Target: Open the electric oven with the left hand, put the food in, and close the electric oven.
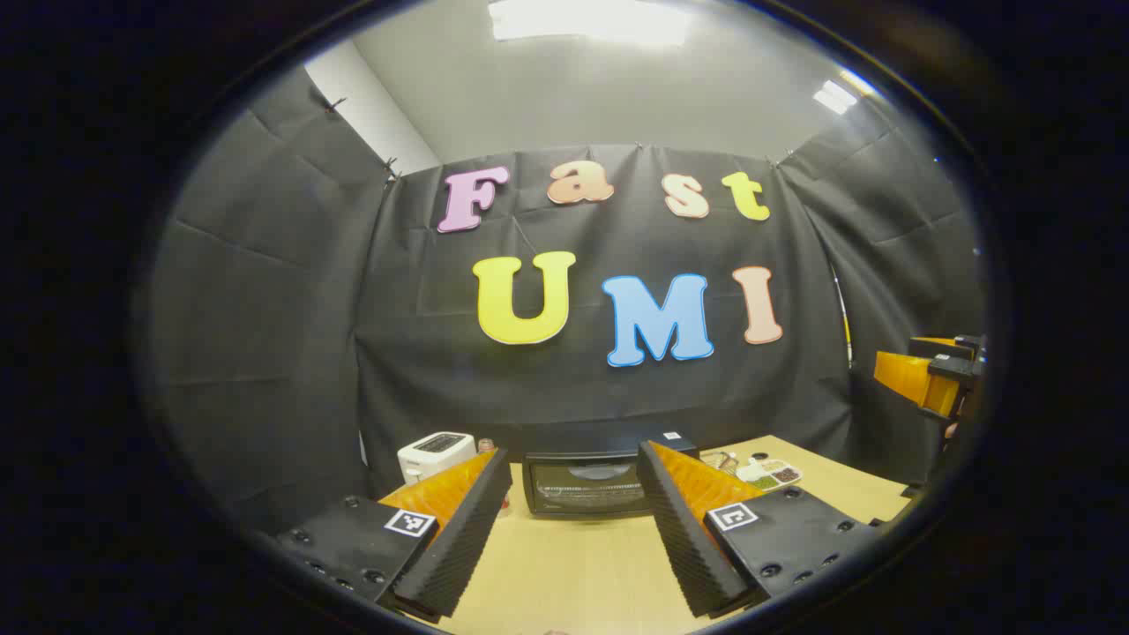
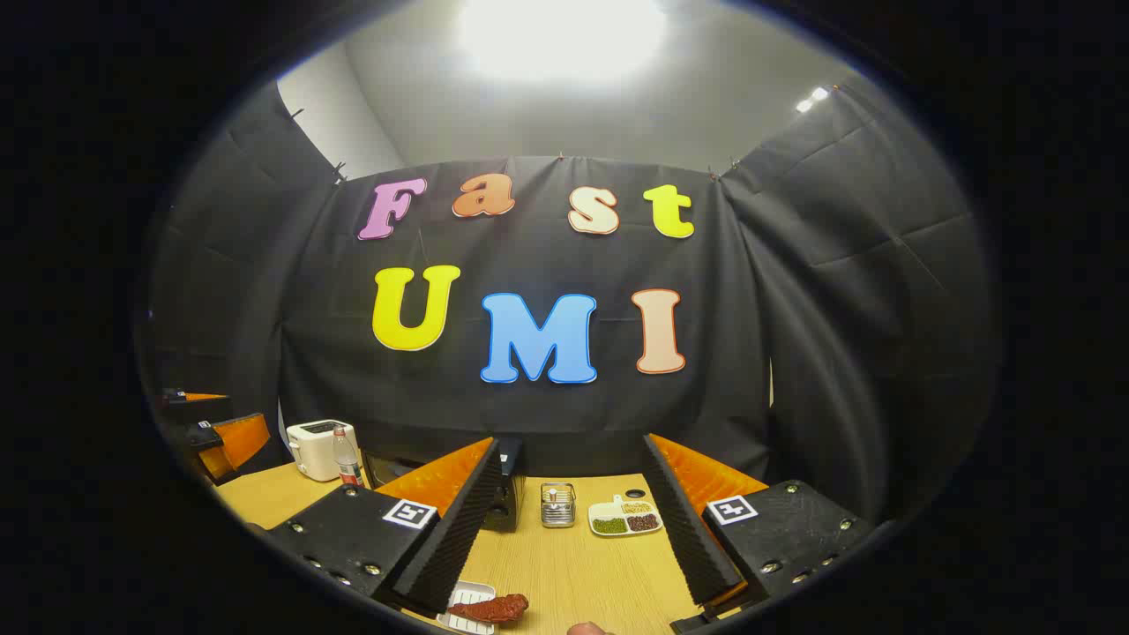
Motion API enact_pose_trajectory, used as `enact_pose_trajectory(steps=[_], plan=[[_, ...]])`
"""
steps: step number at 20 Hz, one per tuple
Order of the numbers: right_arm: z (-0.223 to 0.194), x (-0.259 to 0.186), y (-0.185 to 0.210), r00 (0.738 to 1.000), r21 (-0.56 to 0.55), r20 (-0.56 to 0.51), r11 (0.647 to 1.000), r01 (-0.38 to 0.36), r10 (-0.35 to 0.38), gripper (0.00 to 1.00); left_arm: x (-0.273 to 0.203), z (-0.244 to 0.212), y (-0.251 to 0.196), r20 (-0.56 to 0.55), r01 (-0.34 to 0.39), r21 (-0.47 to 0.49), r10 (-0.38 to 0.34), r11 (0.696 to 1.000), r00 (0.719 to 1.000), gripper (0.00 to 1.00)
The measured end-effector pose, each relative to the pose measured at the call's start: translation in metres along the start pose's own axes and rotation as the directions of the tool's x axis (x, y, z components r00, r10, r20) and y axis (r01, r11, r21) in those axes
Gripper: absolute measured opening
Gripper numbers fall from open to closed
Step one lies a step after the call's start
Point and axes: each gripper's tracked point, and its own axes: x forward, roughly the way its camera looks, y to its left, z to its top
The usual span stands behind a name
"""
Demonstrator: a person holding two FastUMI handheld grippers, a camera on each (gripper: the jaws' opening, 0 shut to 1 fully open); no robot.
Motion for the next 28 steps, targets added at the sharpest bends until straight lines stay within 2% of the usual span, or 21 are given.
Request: enact_pose_trajectory(steps=[18, 28], plan=[[-0.003, -0.001, -0.005, 1.000, -0.002, 0.001, 1.000, -0.008, 0.008, 0.96, -0.005, 0.005, -0.005, 0.008, -0.010, 0.009, 0.010, 1.000, 1.000, 1.00], [-0.016, 0.001, -0.027, 0.998, 0.012, -0.011, 0.998, -0.067, 0.068, 0.96, 0.008, 0.007, -0.031, 0.001, -0.037, -0.001, 0.037, 0.999, 0.999, 1.00]])
